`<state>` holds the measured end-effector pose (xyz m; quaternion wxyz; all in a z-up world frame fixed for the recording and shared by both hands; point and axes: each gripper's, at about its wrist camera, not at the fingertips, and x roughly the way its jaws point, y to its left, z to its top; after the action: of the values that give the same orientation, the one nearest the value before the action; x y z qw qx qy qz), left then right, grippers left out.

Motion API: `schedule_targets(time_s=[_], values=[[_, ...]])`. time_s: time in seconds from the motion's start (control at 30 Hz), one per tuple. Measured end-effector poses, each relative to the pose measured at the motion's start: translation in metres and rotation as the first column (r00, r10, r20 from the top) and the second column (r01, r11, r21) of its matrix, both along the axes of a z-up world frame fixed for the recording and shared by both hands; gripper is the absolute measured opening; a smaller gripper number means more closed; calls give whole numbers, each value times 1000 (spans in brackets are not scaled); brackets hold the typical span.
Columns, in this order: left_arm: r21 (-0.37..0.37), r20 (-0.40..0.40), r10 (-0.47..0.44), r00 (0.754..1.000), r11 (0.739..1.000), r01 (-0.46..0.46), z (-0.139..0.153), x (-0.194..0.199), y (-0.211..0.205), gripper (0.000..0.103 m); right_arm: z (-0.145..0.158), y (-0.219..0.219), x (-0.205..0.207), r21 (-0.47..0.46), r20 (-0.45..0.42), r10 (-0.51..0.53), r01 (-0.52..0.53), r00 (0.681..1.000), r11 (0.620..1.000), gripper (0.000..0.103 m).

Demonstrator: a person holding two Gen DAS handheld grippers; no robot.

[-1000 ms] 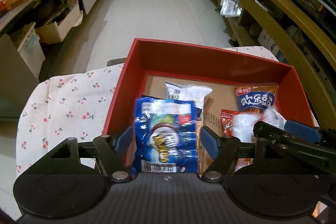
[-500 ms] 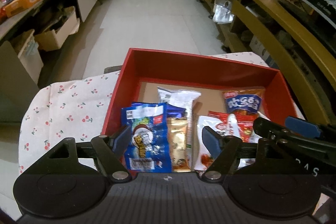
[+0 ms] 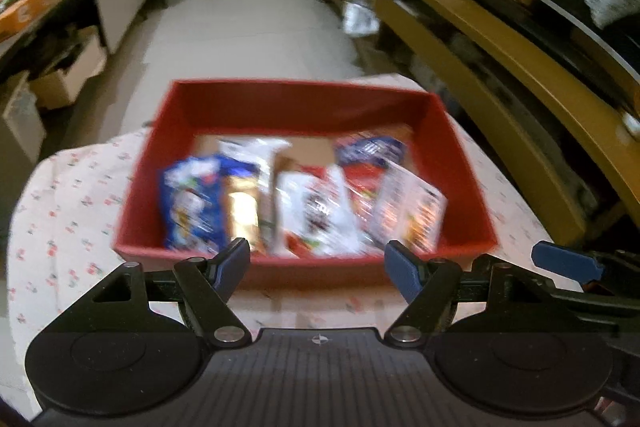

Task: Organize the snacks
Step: 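Move the left gripper to the clear-wrapped bread roll while the right gripper reaches the red cake pack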

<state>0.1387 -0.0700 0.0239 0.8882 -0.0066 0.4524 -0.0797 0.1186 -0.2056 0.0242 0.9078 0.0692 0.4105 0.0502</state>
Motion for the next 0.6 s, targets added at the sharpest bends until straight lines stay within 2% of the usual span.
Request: schedule_targets(time_s=[0.33, 0.47, 0.6], values=[[-28, -69, -156, 985, 988, 155, -21, -29, -47, 82, -25, -44, -59, -20, -115, -63, 61, 991, 998, 70], [-45, -96, -188, 977, 982, 185, -26, -30, -60, 82, -34, -52, -74, -30, -146, -53, 49, 988, 998, 72], [-86, -135, -182, 974, 981, 172, -34, -26, -71, 83, -43, -54, -79, -34, -168, -10, 5, 986, 999, 76]])
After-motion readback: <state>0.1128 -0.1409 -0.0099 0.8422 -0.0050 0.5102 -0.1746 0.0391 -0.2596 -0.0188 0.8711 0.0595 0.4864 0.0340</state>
